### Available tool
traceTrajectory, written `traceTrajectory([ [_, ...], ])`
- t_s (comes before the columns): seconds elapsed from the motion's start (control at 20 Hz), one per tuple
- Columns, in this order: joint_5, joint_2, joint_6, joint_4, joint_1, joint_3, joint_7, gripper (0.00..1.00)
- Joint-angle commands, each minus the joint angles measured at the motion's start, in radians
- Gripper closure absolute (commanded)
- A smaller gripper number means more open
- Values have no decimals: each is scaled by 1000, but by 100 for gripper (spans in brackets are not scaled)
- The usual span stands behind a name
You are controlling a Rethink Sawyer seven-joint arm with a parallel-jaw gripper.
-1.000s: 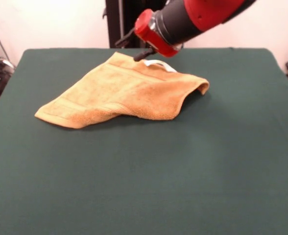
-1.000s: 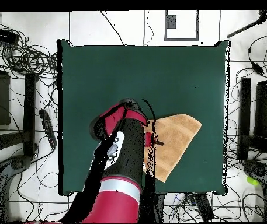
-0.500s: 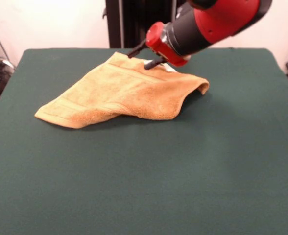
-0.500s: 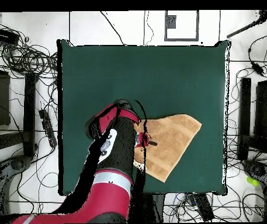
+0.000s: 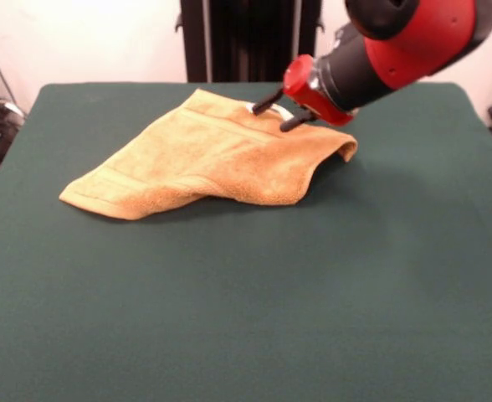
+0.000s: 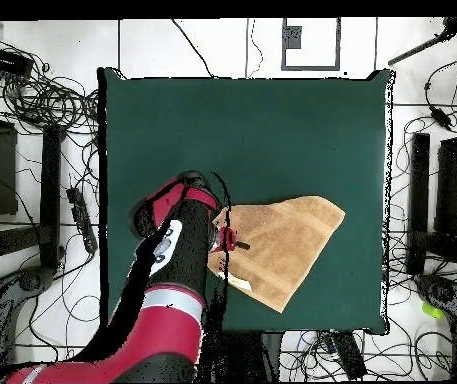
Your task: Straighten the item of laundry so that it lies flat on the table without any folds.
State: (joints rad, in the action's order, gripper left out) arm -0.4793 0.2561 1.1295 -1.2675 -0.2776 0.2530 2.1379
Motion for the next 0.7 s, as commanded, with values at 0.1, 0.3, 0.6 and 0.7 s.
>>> traceTrajectory([
  [0.1, 108, -41, 22, 53, -44, -20, 322, 0],
  [0.3, 131, -50, 46, 76, -57, -16, 304, 0],
  [0.6, 159, -80, 27, 89, -76, -1, 317, 0],
  [0.7, 167, -95, 23, 107, -79, 4, 320, 0],
])
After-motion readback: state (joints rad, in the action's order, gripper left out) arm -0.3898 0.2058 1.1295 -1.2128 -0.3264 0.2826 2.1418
